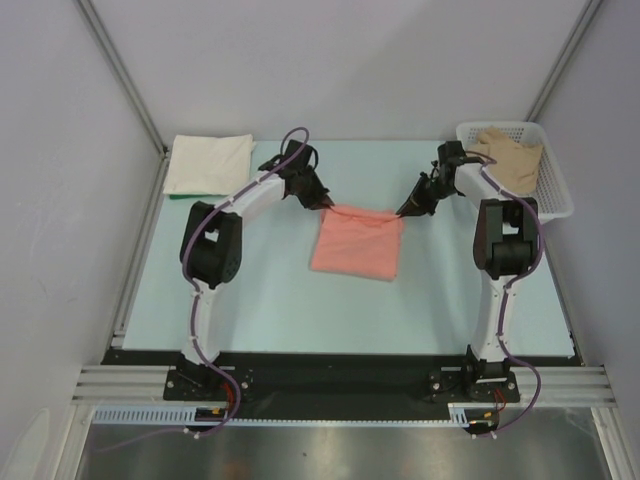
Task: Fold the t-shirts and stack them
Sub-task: Fold the tshirt
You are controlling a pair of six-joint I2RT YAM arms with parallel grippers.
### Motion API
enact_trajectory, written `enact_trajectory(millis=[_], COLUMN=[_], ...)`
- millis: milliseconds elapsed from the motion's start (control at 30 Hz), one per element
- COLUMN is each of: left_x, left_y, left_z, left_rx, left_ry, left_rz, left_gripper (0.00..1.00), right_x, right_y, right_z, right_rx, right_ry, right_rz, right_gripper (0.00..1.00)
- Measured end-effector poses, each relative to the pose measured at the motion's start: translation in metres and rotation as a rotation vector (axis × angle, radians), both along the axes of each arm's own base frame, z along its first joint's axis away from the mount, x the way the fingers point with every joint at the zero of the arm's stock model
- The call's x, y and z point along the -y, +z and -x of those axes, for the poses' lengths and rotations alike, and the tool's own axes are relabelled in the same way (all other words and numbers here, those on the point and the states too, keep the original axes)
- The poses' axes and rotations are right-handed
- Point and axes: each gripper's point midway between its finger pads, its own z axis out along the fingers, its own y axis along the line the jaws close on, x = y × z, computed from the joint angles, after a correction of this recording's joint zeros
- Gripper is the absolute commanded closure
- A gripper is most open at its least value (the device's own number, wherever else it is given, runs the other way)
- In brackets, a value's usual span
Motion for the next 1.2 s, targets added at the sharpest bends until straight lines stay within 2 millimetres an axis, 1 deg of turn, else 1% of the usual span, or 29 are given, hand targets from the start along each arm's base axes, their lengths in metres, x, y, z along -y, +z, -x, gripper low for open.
enact_trajectory(millis=[67,100,133,167,200,233,267,333,367,400,433,467,500,567,600,667,700,767,800,867,900,933,967,1000,1033,1067,1133,1167,1200], left_x=[-0.002,-0.002,-0.001,0.001,0.0,-0.002,-0.005,-0.017,-0.024,-0.032,-0.04,-0.046,-0.051,-0.063,-0.066,-0.073,-0.076,-0.082,-0.084,-0.089,-0.093,-0.097,-0.1,-0.101,-0.102,-0.1,-0.089,-0.081,-0.071], left_y=[-0.003,-0.003,-0.001,0.004,0.009,0.015,0.023,0.043,0.054,0.067,0.08,0.09,0.103,0.121,0.129,0.132,0.131,0.12,0.115,0.103,0.098,0.096,0.095,0.096,0.097,0.101,0.107,0.108,0.107], left_z=[-0.002,-0.007,-0.014,-0.023,-0.032,-0.038,-0.043,-0.045,-0.042,-0.036,-0.027,-0.018,-0.006,0.028,0.041,0.067,0.079,0.104,0.115,0.139,0.152,0.164,0.173,0.184,0.193,0.198,0.2,0.197,0.191], left_rx=[-0.005,-0.002,0.006,0.025,0.049,0.067,0.093,0.149,0.172,0.198,0.217,0.235,0.274,0.31,0.341,0.361,0.365,0.34,0.329,0.305,0.296,0.292,0.292,0.303,0.315,0.33,0.377,0.398,0.434], left_ry=[-0.004,-0.007,-0.014,-0.024,-0.031,-0.033,-0.039,-0.053,-0.061,-0.071,-0.083,-0.096,-0.121,-0.18,-0.204,-0.241,-0.257,-0.287,-0.301,-0.319,-0.325,-0.328,-0.332,-0.338,-0.347,-0.352,-0.364,-0.363,-0.359], left_rz=[-0.021,-0.033,-0.045,-0.055,-0.075,-0.093,-0.119,-0.178,-0.209,-0.237,-0.257,-0.266,-0.267,-0.264,-0.254,-0.243,-0.238,-0.231,-0.222,-0.211,-0.206,-0.2,-0.193,-0.178,-0.157,-0.131,-0.055,-0.004,0.051], left_gripper=[0.71,0.63,0.57,0.47,0.45,0.43,0.32,0.25,0.22,0.2,0.17,0.15,0.14,0.12,0.11,0.1,0.09,0.11,0.12,0.17,0.19,0.23,0.25,0.28,0.35,0.38,0.43,0.44,0.46], right_x=[0.002,0.005,0.008,0.013,0.019,0.025,0.032,0.043,0.046,0.048,0.047,0.045,0.039,0.025,0.018,0.006,0.003,-0.002,-0.004,-0.004,-0.003,-0.004,-0.005,-0.009,-0.013,-0.018,-0.029,-0.034,-0.04], right_y=[0.0,-0.001,-0.001,0.0,0.004,0.008,0.015,0.031,0.04,0.048,0.056,0.061,0.065,0.068,0.066,0.054,0.046,0.03,0.022,0.015,0.017,0.022,0.031,0.042,0.052,0.06,0.069,0.071,0.071], right_z=[-0.007,-0.013,-0.019,-0.025,-0.031,-0.037,-0.043,-0.045,-0.042,-0.035,-0.026,-0.01,0.007,0.045,0.057,0.081,0.089,0.105,0.114,0.13,0.135,0.137,0.135,0.129,0.121,0.112,0.095,0.09,0.084], right_rx=[0.0,0.006,0.008,0.018,0.031,0.05,0.077,0.119,0.136,0.151,0.173,0.173,0.188,0.173,0.172,0.143,0.124,0.083,0.06,0.039,0.045,0.066,0.101,0.143,0.192,0.233,0.3,0.319,0.342], right_ry=[0.0,-0.001,-0.001,0.005,0.009,0.012,0.018,0.023,0.03,0.039,0.048,0.065,0.082,0.116,0.131,0.152,0.161,0.173,0.177,0.183,0.181,0.178,0.169,0.159,0.151,0.14,0.107,0.09,0.069], right_rz=[-0.003,0.007,0.021,0.046,0.077,0.112,0.161,0.226,0.252,0.269,0.272,0.269,0.238,0.168,0.136,0.095,0.09,0.086,0.093,0.114,0.118,0.116,0.102,0.074,0.043,0.007,-0.073,-0.105,-0.147], right_gripper=[0.73,0.59,0.52,0.46,0.36,0.34,0.32,0.28,0.25,0.19,0.16,0.14,0.12,0.1,0.1,0.09,0.1,0.15,0.24,0.35,0.43,0.46,0.49,0.56,0.6,0.61,0.69,0.71,0.75])
